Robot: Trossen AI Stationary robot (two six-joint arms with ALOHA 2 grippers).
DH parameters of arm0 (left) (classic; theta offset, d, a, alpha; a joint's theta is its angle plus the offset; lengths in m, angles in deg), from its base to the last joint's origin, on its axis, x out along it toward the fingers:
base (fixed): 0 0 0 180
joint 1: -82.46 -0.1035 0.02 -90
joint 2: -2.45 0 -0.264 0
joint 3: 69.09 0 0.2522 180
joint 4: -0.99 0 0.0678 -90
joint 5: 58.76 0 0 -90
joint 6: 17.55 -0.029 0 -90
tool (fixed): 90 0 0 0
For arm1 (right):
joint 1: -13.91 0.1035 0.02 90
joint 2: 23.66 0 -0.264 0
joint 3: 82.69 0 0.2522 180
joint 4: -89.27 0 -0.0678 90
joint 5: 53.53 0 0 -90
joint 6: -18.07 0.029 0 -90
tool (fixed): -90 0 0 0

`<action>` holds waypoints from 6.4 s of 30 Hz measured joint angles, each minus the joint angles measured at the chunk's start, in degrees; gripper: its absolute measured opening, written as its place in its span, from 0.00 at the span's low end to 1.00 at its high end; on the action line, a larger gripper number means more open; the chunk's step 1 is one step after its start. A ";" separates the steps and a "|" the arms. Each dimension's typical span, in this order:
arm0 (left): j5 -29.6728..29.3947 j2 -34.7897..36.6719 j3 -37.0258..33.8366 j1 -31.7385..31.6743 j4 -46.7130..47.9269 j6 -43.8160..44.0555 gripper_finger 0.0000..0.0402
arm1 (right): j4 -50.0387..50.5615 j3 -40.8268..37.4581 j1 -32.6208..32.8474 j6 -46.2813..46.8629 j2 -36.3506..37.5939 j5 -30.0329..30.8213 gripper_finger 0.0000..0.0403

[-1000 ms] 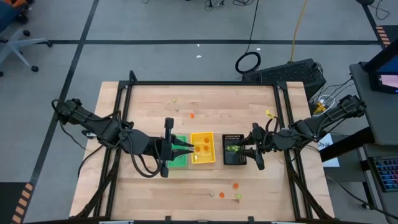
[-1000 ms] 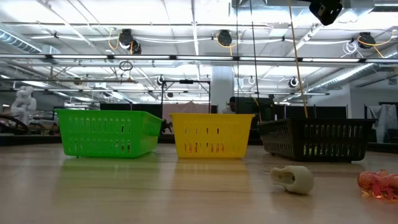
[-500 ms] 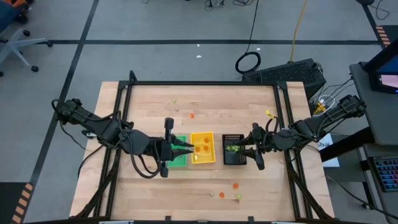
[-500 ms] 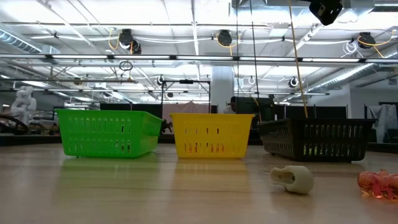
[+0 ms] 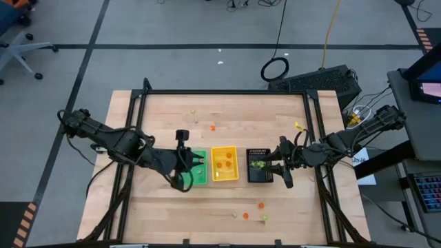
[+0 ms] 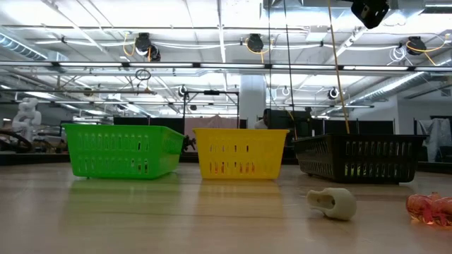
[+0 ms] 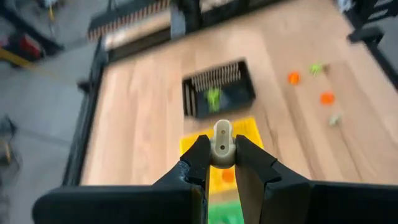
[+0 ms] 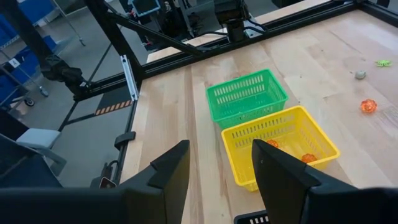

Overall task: Sort Halloween decoration
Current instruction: Put the white skull toy into the green basket, then put the green spider toy into the black basket

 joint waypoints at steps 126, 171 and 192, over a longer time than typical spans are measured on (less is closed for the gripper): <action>28.54 -11.47 3.44 -24.07 26.26 46.64 0.44 | 24.76 0.01 -0.74 -8.49 13.73 -1.21 0.40; 20.31 -24.42 5.22 -57.90 20.84 21.25 0.44 | 11.30 0.01 -16.77 39.70 0.43 7.32 0.40; 24.05 -34.57 5.22 -64.78 15.24 7.45 0.44 | 11.76 0.00 -24.76 30.07 0.42 -0.11 0.40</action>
